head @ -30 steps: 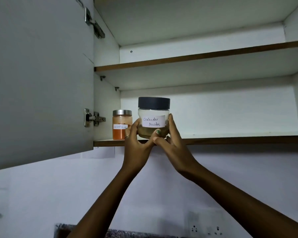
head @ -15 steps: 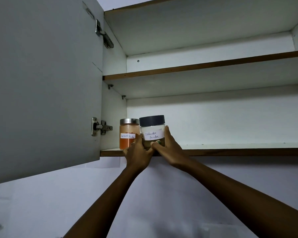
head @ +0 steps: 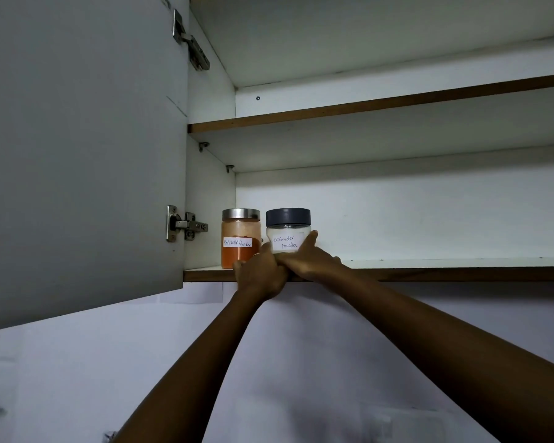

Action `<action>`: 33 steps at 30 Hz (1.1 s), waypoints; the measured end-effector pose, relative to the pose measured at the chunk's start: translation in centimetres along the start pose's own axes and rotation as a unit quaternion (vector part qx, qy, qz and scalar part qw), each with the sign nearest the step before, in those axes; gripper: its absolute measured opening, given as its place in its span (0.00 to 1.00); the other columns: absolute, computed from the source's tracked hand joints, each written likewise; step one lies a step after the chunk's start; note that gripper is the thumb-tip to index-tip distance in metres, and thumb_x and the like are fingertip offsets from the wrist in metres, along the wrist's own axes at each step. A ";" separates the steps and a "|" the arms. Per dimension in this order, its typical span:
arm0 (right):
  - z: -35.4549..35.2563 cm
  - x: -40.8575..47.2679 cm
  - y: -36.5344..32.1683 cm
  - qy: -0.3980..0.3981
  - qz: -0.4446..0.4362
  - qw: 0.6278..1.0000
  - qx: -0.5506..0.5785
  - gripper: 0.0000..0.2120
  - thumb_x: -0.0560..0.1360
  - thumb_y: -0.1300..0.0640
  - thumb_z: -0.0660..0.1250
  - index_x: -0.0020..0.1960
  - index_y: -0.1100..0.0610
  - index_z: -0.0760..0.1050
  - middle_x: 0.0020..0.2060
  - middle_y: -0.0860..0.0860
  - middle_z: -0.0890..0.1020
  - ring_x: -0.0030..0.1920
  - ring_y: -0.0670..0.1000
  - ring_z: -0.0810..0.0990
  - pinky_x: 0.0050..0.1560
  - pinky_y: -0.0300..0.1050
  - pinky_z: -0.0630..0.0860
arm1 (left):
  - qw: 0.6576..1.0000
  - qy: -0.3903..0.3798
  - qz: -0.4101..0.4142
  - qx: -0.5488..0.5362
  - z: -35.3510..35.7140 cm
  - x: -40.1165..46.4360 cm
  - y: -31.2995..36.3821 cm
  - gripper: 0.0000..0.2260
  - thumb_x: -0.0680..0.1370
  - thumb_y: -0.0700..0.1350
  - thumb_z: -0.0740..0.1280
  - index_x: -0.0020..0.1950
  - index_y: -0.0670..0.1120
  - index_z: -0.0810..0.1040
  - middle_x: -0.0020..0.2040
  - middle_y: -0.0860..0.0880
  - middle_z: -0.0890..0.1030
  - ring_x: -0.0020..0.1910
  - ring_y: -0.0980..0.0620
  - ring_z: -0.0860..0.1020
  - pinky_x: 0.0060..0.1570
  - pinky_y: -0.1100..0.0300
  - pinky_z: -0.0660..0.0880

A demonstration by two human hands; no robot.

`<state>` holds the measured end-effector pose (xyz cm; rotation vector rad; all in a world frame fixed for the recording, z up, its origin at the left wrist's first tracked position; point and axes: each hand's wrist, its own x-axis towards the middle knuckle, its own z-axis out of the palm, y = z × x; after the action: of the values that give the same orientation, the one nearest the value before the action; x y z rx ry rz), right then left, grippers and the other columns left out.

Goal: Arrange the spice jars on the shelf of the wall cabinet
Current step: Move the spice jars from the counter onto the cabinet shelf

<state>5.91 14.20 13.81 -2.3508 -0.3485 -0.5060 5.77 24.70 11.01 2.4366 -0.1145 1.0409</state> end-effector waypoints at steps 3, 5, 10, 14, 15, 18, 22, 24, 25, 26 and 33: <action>0.5 0.4 -0.3 0.000 0.013 1.000 -0.014 0.47 0.73 0.34 0.57 0.75 0.58 0.34 0.70 0.56 0.67 0.70 0.57 0.66 0.71 0.56 0.50 | 1.000 0.028 -0.009 0.011 0.5 0.0 0.0 0.19 0.79 0.51 0.61 0.67 0.45 0.66 0.60 0.45 0.77 0.61 0.44 0.74 0.66 0.47 0.61; 0.6 0.6 -0.2 -0.002 0.017 0.999 -0.031 0.45 0.74 0.33 0.55 0.76 0.58 0.38 0.71 0.56 0.66 0.71 0.57 0.65 0.72 0.56 0.49 | 0.999 0.043 -0.018 0.008 0.7 0.2 0.0 0.20 0.78 0.50 0.62 0.68 0.44 0.66 0.61 0.44 0.77 0.61 0.43 0.74 0.65 0.48 0.62; 0.7 0.5 0.2 0.007 0.007 0.998 -0.069 0.44 0.73 0.31 0.52 0.76 0.58 0.45 0.72 0.55 0.66 0.72 0.56 0.63 0.72 0.57 0.47 | 0.996 0.068 -0.039 0.029 0.7 0.2 -0.2 0.22 0.76 0.50 0.64 0.68 0.43 0.67 0.65 0.40 0.72 0.66 0.40 0.67 0.66 0.47 0.60; 1.0 0.1 0.5 0.017 -0.016 0.994 -0.104 0.41 0.72 0.29 0.51 0.73 0.57 0.55 0.66 0.53 0.73 0.68 0.57 0.69 0.70 0.59 0.48 | 0.995 0.066 -0.052 0.056 0.6 -0.2 -0.9 0.23 0.77 0.50 0.62 0.68 0.42 0.66 0.66 0.38 0.69 0.67 0.39 0.64 0.67 0.48 0.57; 1.0 0.1 0.5 0.014 -0.019 0.994 -0.108 0.41 0.71 0.29 0.51 0.73 0.56 0.56 0.65 0.52 0.74 0.67 0.57 0.70 0.70 0.60 0.47 | 0.995 0.069 -0.053 0.053 0.6 -0.3 -0.9 0.22 0.77 0.50 0.62 0.68 0.42 0.66 0.66 0.38 0.69 0.66 0.39 0.64 0.68 0.47 0.57; 1.0 0.0 0.5 0.001 -0.023 0.993 -0.113 0.42 0.70 0.27 0.50 0.73 0.55 0.57 0.65 0.52 0.74 0.68 0.57 0.69 0.70 0.61 0.46 | 0.994 0.090 -0.054 0.041 0.7 -0.7 -0.9 0.22 0.77 0.50 0.61 0.68 0.41 0.66 0.65 0.39 0.70 0.66 0.39 0.65 0.68 0.47 0.57; 1.1 -0.1 0.8 0.000 -0.036 0.992 -0.122 0.37 0.71 0.29 0.50 0.69 0.55 0.62 0.63 0.51 0.76 0.65 0.56 0.72 0.69 0.61 0.46 | 0.989 0.130 -0.055 0.038 1.4 -1.1 -0.8 0.25 0.78 0.51 0.61 0.70 0.40 0.63 0.66 0.39 0.71 0.67 0.41 0.65 0.68 0.48 0.57; 1.0 -0.2 0.8 0.000 -0.041 0.991 -0.127 0.35 0.73 0.31 0.50 0.68 0.55 0.63 0.62 0.52 0.76 0.65 0.56 0.72 0.69 0.61 0.47 | 0.988 0.141 -0.060 0.036 1.6 -1.1 -0.8 0.25 0.77 0.51 0.62 0.70 0.39 0.63 0.66 0.40 0.72 0.68 0.41 0.66 0.69 0.48 0.58; 1.1 -0.2 0.8 0.002 -0.043 0.990 -0.131 0.34 0.73 0.31 0.50 0.68 0.55 0.63 0.62 0.52 0.77 0.65 0.56 0.72 0.68 0.60 0.47 | 0.987 0.145 -0.061 0.036 1.6 -1.1 -0.8 0.25 0.77 0.52 0.61 0.70 0.39 0.63 0.66 0.40 0.72 0.68 0.41 0.66 0.69 0.48 0.58; 1.1 -0.2 0.8 0.006 -0.045 0.990 -0.135 0.33 0.74 0.32 0.50 0.67 0.56 0.63 0.61 0.52 0.77 0.64 0.56 0.72 0.68 0.60 0.48 | 0.986 0.149 -0.060 0.037 1.6 -1.1 -0.8 0.25 0.78 0.52 0.61 0.70 0.39 0.63 0.66 0.40 0.72 0.67 0.41 0.66 0.69 0.49 0.58; 1.7 -0.3 1.3 0.070 -0.076 0.982 -0.159 0.35 0.75 0.36 0.49 0.72 0.61 0.56 0.69 0.56 0.67 0.67 0.57 0.68 0.67 0.59 0.52 | 0.983 0.170 -0.048 0.053 2.2 -1.5 -1.2 0.25 0.78 0.54 0.59 0.70 0.40 0.62 0.67 0.40 0.71 0.68 0.42 0.66 0.70 0.49 0.56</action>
<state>6.59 14.43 11.78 -2.5876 -0.4082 -0.8517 6.52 24.59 8.17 2.2894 0.1741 1.4296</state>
